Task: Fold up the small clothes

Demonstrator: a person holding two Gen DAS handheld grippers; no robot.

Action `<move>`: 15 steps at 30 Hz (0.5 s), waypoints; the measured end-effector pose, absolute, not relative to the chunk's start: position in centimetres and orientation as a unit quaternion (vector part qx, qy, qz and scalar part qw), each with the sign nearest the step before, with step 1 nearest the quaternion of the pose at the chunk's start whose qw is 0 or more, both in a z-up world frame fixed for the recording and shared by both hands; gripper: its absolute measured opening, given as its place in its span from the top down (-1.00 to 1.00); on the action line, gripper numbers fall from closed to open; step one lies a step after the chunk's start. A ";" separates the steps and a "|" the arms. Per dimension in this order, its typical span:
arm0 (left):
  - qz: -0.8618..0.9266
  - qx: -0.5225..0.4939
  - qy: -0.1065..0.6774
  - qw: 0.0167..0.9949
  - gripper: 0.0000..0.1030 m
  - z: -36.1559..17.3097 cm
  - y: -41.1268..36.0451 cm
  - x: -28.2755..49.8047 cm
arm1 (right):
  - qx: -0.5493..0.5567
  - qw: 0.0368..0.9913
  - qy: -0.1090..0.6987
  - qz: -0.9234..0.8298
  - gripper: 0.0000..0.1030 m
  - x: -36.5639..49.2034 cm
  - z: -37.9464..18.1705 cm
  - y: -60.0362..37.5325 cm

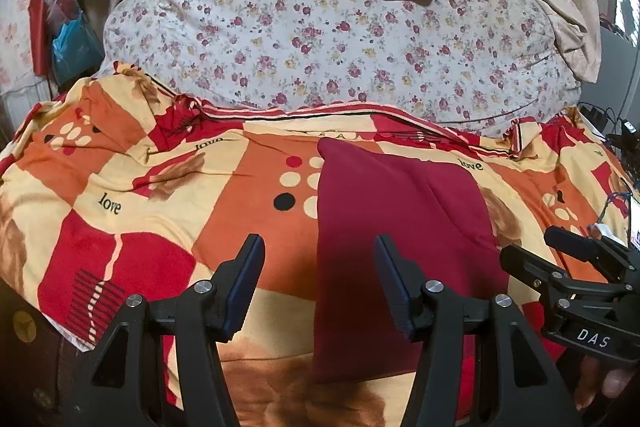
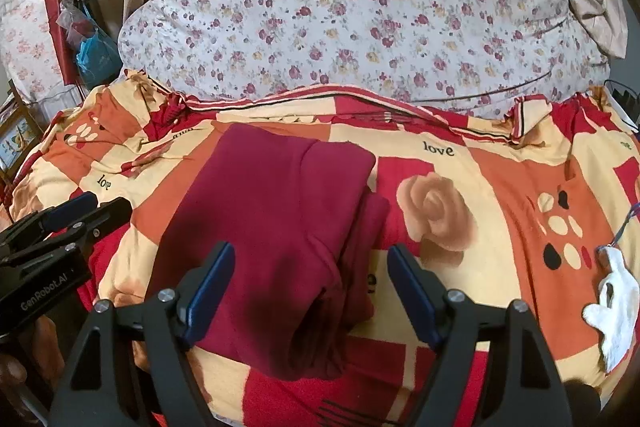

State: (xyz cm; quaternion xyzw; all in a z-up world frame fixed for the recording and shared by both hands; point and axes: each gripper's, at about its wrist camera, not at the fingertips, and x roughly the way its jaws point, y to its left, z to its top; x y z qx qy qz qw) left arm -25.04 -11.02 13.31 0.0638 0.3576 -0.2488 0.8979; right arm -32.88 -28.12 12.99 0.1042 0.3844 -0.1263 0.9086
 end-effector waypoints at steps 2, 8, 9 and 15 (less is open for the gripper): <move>-0.249 0.065 0.357 0.898 0.30 13.3 -11.0 -25.0 | 0.105 0.908 0.385 -0.127 -0.59 -32.9 12.9 -28.1; -0.247 0.067 0.357 0.898 0.30 13.3 -11.1 -25.1 | 0.105 0.907 0.387 -0.127 -0.59 -32.8 12.9 -28.0; -0.247 0.067 0.357 0.898 0.30 13.2 -11.1 -25.1 | 0.105 0.907 0.387 -0.126 -0.59 -32.8 12.8 -27.9; -0.247 0.069 0.357 0.898 0.30 13.2 -11.1 -25.2 | 0.107 0.906 0.390 -0.126 -0.59 -32.8 12.4 -27.7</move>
